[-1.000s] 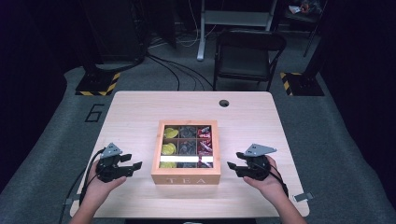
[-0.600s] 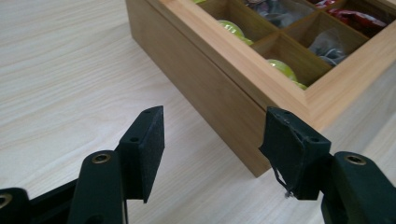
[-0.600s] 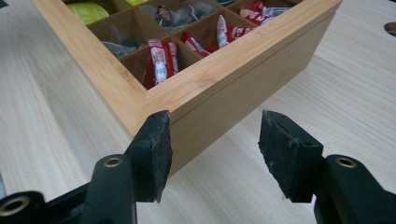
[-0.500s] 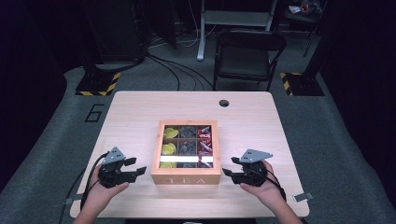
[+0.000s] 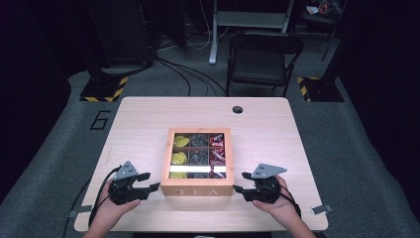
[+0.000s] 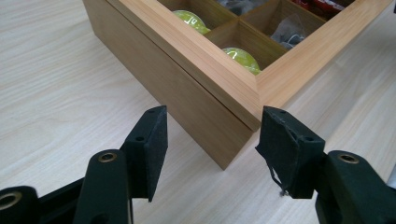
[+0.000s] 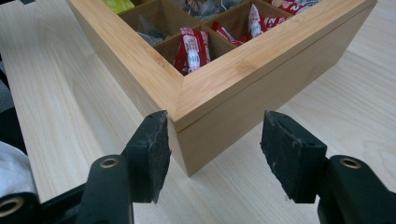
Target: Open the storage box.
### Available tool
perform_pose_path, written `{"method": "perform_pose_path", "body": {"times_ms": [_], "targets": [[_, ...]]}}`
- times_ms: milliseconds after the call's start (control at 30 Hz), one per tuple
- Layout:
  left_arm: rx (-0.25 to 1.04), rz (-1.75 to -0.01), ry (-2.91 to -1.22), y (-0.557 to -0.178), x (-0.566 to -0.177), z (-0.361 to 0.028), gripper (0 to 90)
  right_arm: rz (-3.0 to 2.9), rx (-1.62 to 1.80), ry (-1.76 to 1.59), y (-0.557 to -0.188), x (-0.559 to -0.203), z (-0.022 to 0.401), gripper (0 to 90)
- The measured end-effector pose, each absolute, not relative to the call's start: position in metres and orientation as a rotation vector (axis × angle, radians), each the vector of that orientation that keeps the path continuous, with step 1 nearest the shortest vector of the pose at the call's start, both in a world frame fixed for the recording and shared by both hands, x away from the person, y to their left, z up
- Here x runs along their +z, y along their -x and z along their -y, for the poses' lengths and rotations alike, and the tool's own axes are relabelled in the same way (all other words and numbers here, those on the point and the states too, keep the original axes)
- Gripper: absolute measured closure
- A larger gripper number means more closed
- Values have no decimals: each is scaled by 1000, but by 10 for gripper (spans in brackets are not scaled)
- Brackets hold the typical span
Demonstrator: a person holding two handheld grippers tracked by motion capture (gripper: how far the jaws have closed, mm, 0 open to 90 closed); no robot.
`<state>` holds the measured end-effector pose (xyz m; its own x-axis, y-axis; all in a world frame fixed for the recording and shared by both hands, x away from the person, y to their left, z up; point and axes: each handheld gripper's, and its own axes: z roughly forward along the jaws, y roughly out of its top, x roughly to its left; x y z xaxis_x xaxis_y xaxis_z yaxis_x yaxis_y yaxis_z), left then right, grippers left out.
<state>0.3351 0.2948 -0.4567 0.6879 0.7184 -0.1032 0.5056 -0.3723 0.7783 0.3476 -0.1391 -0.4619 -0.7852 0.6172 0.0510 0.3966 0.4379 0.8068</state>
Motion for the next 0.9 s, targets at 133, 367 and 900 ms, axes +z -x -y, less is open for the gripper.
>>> {"method": "perform_pose_path", "body": {"times_ms": [133,367,900], "targets": [[312,-923,-2065,-333,-460,-291,426,-2445,1266,-882,-347,-464,138,413],[284,-925,-2048,-333,-470,-284,437,-2458,1262,-887,-347,-472,134,424],[271,-903,-2067,-333,-479,-278,511,-2482,1269,-852,-346,-480,126,542]]}}
